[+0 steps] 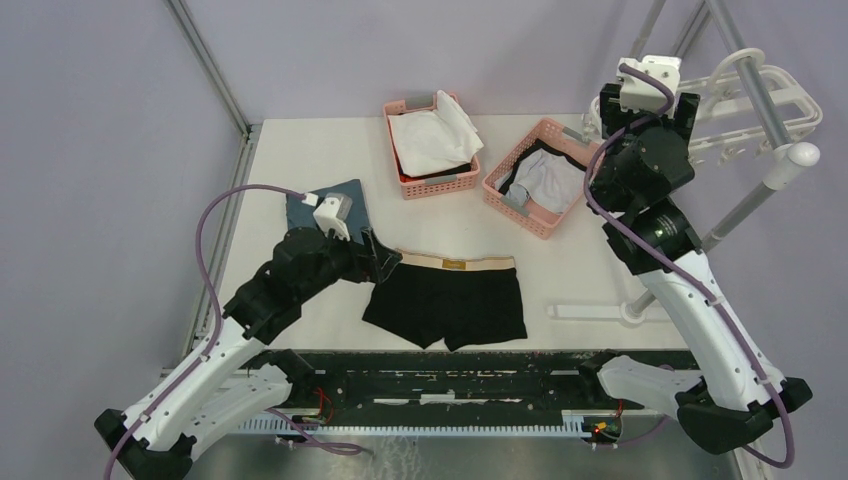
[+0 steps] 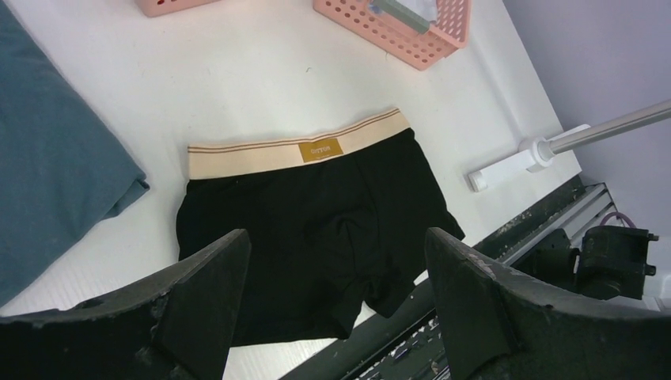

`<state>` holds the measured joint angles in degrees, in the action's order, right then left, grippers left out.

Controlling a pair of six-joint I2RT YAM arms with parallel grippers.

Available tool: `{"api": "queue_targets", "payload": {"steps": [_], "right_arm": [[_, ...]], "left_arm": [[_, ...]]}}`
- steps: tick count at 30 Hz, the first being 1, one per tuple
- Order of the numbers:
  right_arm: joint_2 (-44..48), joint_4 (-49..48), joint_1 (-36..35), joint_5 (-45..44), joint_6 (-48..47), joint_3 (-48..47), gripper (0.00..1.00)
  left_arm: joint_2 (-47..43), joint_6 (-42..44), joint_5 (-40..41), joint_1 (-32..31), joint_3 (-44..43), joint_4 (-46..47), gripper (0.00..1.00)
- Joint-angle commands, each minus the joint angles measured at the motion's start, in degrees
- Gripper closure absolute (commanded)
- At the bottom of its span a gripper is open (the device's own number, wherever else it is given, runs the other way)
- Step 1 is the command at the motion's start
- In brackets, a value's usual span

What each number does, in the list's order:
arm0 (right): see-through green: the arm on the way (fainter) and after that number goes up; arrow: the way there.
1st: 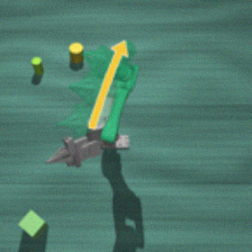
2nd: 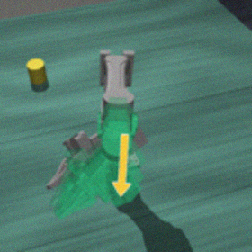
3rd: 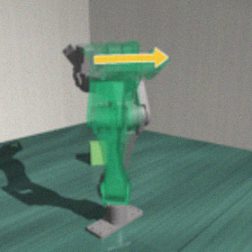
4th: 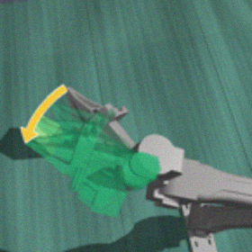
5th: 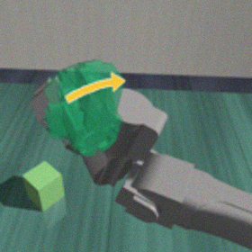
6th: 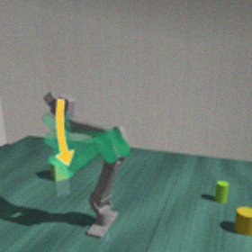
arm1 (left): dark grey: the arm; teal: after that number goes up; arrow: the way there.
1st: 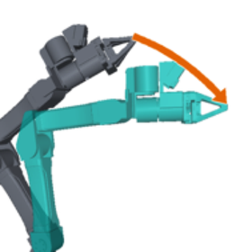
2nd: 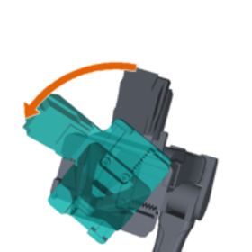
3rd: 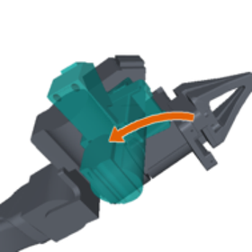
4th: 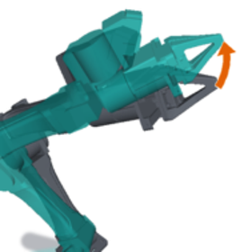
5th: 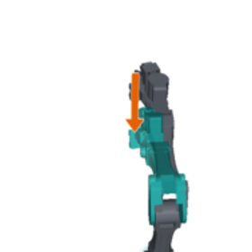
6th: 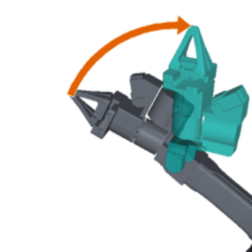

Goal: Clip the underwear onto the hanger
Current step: Pick up the hanger from the clothesline.

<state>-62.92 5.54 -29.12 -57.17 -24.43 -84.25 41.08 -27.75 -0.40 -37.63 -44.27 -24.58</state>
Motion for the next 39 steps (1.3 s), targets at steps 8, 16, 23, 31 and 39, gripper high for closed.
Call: {"api": "queue_targets", "payload": {"steps": [8,16,23,31,39], "right_arm": [[-4.6,-14.9,4.4,-2.1,-6.5,-1.7,0.27],[-3.0,-9.0,13.3,-1.2,1.3,-0.2,0.26],[-0.4,-5.2,17.6,4.1,6.3,2.4,0.26],[-3.1,-1.8,23.2,16.7,7.8,1.4,0.26],[-3.9,0.0,27.0,23.5,10.5,1.6,0.26]], "left_arm": [[1.8,-0.2,-0.9,0.2,-5.2,4.5,0.15],[3.5,-0.6,-1.1,0.1,-5.9,4.7,0.15],[6.0,-1.8,-3.0,0.2,-5.8,6.6,0.17],[7.1,-2.0,-4.0,0.2,-6.6,6.9,0.18],[7.3,-1.6,-4.2,0.1,-6.7,6.9,0.18]]}}
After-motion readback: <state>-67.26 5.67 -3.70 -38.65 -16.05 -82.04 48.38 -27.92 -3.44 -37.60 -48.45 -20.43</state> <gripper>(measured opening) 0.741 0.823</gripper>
